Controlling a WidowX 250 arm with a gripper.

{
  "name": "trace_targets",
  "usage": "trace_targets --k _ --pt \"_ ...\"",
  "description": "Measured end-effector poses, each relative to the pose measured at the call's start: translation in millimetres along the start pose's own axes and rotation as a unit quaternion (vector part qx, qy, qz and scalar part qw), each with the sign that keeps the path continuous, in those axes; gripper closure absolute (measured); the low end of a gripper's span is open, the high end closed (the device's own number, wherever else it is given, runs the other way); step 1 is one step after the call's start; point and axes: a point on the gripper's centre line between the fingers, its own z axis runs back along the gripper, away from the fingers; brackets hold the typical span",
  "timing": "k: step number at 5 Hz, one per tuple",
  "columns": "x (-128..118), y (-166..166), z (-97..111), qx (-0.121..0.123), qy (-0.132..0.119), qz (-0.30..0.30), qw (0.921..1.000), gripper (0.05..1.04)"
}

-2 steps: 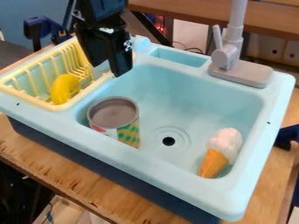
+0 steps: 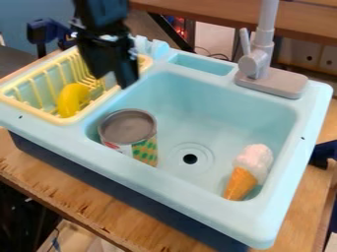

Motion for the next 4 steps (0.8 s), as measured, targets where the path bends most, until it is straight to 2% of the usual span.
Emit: trace_targets --k 1,3,4 --pt "-3.1 10.8 3.0 0.018 0.003 0.019 0.9996 0.083" --pt "-15.3 29.8 10.9 0.081 0.043 0.079 0.9926 0.083" --pt "-17.4 38.9 13.0 0.101 0.040 0.103 0.9887 0.083"
